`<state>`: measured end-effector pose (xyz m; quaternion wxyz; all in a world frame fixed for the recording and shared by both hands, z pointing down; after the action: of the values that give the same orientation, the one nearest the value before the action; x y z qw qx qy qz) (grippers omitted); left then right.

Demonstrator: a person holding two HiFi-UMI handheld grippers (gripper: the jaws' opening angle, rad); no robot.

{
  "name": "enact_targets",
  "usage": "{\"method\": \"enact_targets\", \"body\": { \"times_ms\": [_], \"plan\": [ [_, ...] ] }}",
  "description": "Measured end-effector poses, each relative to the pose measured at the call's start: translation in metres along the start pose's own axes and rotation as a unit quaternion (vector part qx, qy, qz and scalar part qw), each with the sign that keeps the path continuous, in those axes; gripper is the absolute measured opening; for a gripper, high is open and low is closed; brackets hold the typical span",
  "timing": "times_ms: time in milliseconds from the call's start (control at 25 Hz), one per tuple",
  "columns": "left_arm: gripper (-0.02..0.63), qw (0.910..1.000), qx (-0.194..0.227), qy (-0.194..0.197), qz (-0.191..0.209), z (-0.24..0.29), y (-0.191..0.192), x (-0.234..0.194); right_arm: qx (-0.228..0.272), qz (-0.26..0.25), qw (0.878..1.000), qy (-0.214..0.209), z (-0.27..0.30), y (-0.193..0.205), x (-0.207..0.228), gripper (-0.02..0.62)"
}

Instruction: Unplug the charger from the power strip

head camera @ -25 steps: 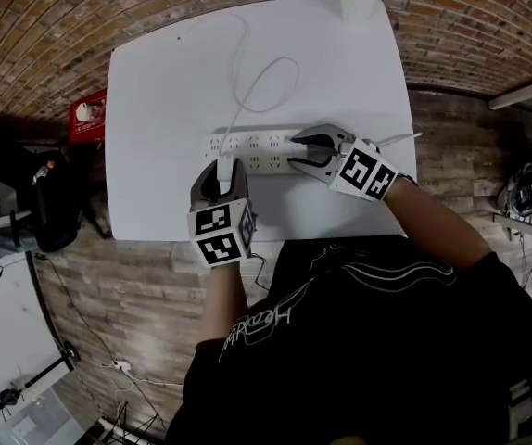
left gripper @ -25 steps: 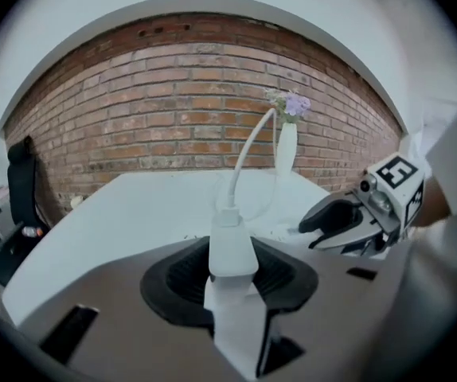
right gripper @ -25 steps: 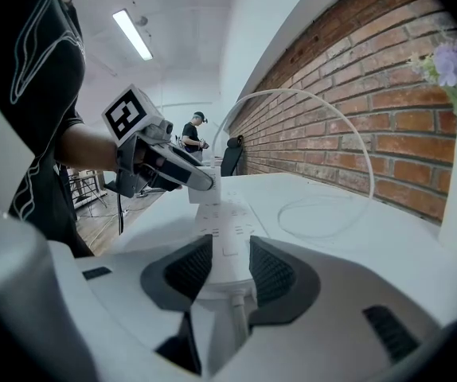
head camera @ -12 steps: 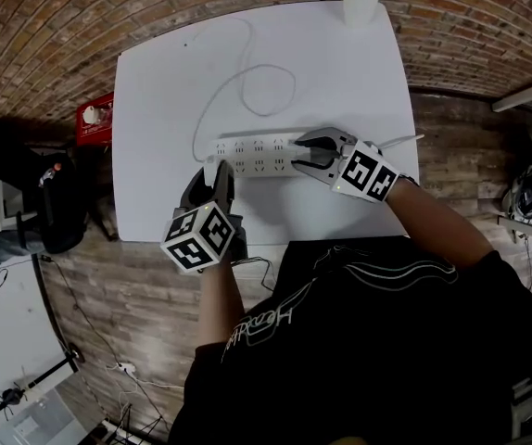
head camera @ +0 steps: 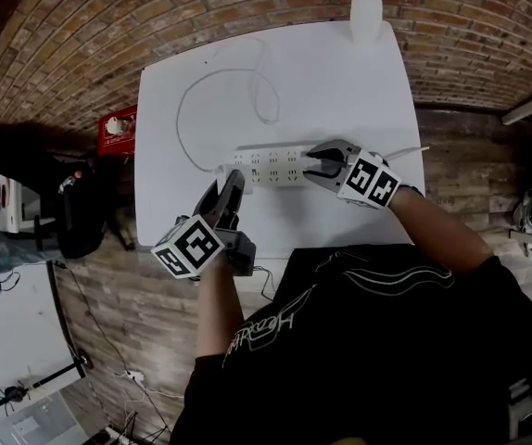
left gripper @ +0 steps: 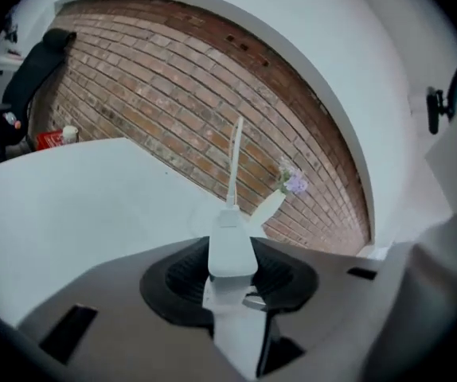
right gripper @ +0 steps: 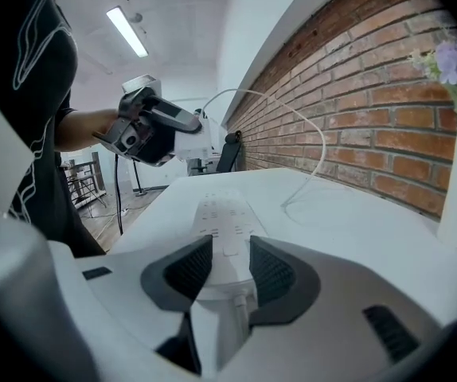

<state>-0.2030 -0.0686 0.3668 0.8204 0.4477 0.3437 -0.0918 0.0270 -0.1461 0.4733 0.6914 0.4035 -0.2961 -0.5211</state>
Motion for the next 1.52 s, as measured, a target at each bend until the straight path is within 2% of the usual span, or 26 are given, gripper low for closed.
{"method": "enact_targets", "body": {
  "times_ms": [40, 120, 200, 280, 480, 640, 720, 920, 1160, 1400, 1520],
  "plan": [
    [0.135, 0.9999, -0.003, 0.009, -0.007, 0.000, 0.003, 0.003, -0.011, 0.003, 1.000, 0.001, -0.001, -0.001, 0.001, 0.126],
    [0.135, 0.9996, -0.007, 0.021, -0.015, -0.003, 0.009, 0.011, -0.017, 0.013, 1.000, 0.006, -0.007, -0.004, 0.000, 0.077],
    [0.135, 0.9988, -0.008, 0.042, -0.026, -0.008, 0.012, 0.023, 0.007, 0.040, 0.999, 0.015, -0.023, -0.013, -0.003, 0.045],
    [0.135, 0.9974, -0.010, 0.063, -0.034, -0.014, 0.010, 0.034, 0.051, 0.089, 0.995, 0.019, -0.045, -0.026, -0.005, 0.033],
    [0.135, 0.9950, -0.018, 0.091, -0.038, -0.030, 0.008, 0.048, 0.125, 0.182, 0.975, 0.019, -0.092, -0.066, -0.022, 0.006],
    [0.135, 0.9951, -0.033, 0.093, -0.010, -0.054, 0.011, 0.053, 0.182, 0.246, 0.952, 0.010, -0.114, -0.092, -0.054, 0.000],
    [0.135, 0.9943, -0.036, 0.100, 0.002, -0.069, 0.011, 0.057, 0.201, 0.255, 0.946, 0.016, -0.121, -0.103, -0.073, 0.000],
    [0.135, 0.9909, -0.040, 0.126, 0.027, -0.107, 0.011, 0.068, 0.204, 0.241, 0.948, 0.047, -0.136, -0.120, -0.123, -0.002],
    [0.135, 0.9836, -0.043, 0.166, 0.056, -0.138, 0.019, 0.079, 0.230, 0.273, 0.931, 0.072, -0.151, -0.122, -0.170, -0.003],
    [0.135, 0.9787, -0.043, 0.181, 0.088, -0.159, 0.025, 0.086, 0.236, 0.256, 0.934, 0.084, -0.160, -0.128, -0.206, -0.003],
    [0.135, 0.9767, -0.042, 0.188, 0.095, -0.165, 0.026, 0.089, 0.245, 0.261, 0.930, 0.080, -0.161, -0.129, -0.215, -0.003]
  ]
}}
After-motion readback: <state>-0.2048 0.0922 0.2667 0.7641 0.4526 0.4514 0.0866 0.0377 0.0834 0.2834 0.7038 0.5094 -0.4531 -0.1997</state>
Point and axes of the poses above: the fingertips, and each gripper's own axes: z forward along the fingers, x to its right, y out of its underside, the point moved 9 cm from there along -z, backward along the fingers, and after that the axes turned 7 degrees about y, right-handed, at the moved point
